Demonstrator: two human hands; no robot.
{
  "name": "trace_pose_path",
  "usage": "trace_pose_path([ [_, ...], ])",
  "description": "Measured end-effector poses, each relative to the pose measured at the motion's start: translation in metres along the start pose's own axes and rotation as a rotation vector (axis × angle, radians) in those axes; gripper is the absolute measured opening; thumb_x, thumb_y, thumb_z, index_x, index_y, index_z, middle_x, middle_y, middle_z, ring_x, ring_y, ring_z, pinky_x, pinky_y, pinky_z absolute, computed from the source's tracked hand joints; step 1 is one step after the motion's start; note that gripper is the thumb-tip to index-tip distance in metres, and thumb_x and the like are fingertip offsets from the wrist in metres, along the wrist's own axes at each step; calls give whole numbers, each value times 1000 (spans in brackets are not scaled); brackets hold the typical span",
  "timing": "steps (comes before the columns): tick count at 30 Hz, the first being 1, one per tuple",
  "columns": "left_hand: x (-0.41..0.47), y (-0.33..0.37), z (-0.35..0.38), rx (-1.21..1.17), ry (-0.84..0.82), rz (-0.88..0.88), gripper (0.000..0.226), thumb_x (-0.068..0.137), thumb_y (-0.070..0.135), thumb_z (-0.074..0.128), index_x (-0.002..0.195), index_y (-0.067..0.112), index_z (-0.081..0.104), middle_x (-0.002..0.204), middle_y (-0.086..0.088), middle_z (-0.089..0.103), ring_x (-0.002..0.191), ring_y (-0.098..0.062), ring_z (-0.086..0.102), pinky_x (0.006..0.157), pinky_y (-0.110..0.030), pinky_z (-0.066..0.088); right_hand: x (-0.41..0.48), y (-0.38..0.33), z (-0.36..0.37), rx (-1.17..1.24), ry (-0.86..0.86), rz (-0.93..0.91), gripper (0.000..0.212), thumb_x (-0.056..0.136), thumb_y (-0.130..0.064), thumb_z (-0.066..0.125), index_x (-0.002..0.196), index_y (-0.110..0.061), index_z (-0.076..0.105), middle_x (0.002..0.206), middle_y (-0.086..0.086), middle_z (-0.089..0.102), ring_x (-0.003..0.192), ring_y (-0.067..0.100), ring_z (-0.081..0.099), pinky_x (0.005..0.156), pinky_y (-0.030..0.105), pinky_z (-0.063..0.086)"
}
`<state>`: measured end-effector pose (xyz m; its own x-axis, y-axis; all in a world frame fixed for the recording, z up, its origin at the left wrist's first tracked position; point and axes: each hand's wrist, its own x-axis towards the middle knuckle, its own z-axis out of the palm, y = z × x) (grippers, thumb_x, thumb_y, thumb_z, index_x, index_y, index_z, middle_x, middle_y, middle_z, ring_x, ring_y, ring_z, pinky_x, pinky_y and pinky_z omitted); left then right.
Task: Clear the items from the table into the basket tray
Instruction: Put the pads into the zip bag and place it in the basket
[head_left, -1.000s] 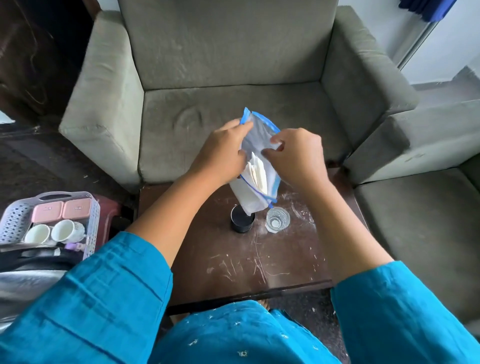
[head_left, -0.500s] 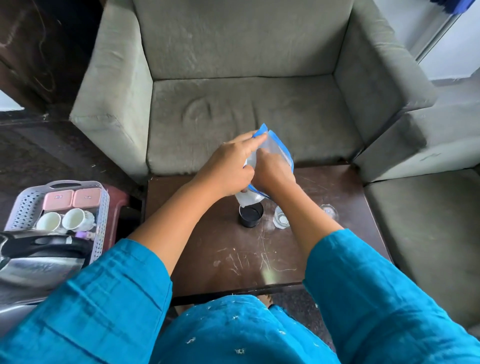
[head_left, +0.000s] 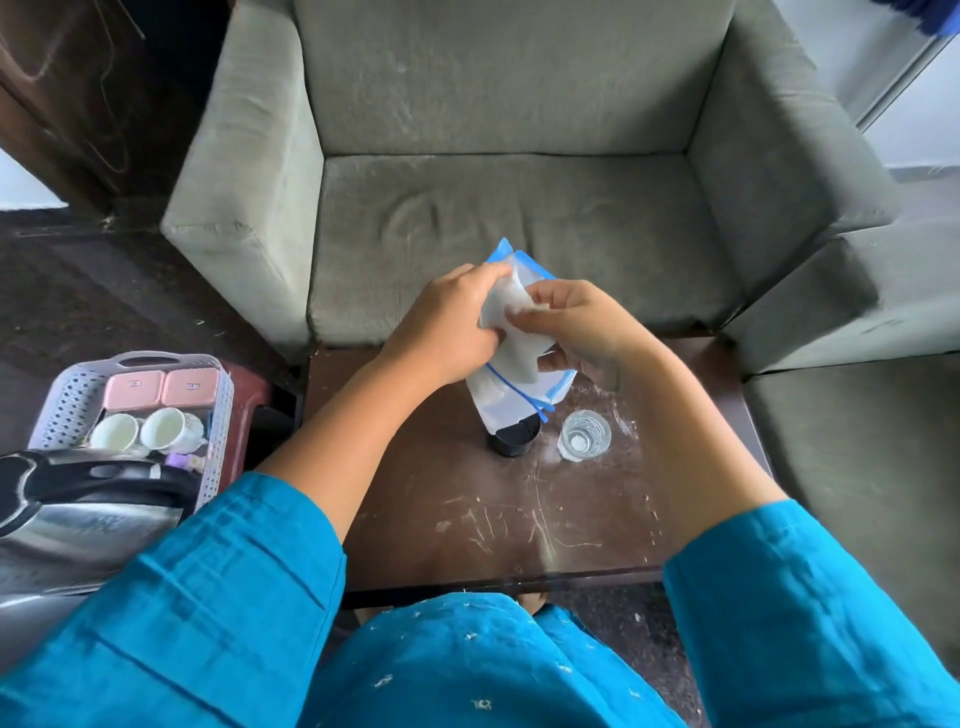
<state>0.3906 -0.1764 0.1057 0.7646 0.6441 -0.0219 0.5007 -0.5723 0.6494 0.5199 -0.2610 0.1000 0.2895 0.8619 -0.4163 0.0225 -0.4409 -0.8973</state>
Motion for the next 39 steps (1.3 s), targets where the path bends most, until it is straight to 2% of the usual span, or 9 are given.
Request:
trace_pose_path([
  [3,1,1,1,-24,-18,7,60,74,1,63,131,13,48,126,-13,56,114,-29,53,86,-24,36,1,-4,4,-295,155,-85,31,71,-28,77,93,-10,65,75,0,57,65,11,56,50,19,48],
  [6,3,-2,4,8,-13,-33,66,75,6,66,136,12,41,131,-12,52,119,-29,50,88,-22,33,4,-6,2,-617,322,-187,40,71,-15,70,110,-15,59,80,-2,55,71,18,53,56,22,37],
  [9,8,-5,5,52,3,-49,67,76,7,65,138,10,38,132,-14,50,119,-31,49,86,-21,32,2,-9,-3,-534,334,-203,49,68,-9,64,114,-25,57,75,1,62,64,17,54,57,29,49],
  [11,11,-6,5,50,11,-63,65,77,6,62,137,10,39,132,-14,49,118,-30,50,84,-20,32,1,-11,-6,-592,443,-203,42,69,-11,63,110,-20,60,89,7,68,78,25,61,67,33,52],
  [18,14,-6,6,-58,23,-65,61,72,18,71,129,13,48,131,-8,52,117,-25,51,82,-20,34,-2,-13,-21,-231,373,-158,14,80,-7,61,90,-15,67,85,11,69,79,29,67,64,43,59],
  [23,12,3,9,-139,-39,-1,90,54,37,86,129,13,44,129,-6,49,118,-18,46,86,-19,34,-5,-19,-18,136,223,-114,11,85,-8,62,77,-14,64,62,-3,66,55,12,61,48,25,51],
  [26,12,8,11,-150,-19,24,77,50,40,85,115,13,52,111,-3,52,104,-18,52,75,-21,35,-6,-20,-14,273,98,-104,17,91,-14,55,78,-11,66,60,0,63,53,12,58,50,24,54],
  [35,9,15,7,-348,-76,-24,78,48,40,77,116,14,48,120,-10,55,109,-21,56,90,-40,49,-9,-20,-21,347,-6,-84,13,89,-2,54,93,1,66,71,6,72,65,18,69,54,27,58],
  [39,10,19,7,-462,-29,-68,61,57,40,70,109,13,51,112,-15,61,101,-28,60,88,-48,49,-8,-24,-16,309,-14,-107,20,83,10,53,94,1,67,80,12,69,70,23,66,59,29,59],
])
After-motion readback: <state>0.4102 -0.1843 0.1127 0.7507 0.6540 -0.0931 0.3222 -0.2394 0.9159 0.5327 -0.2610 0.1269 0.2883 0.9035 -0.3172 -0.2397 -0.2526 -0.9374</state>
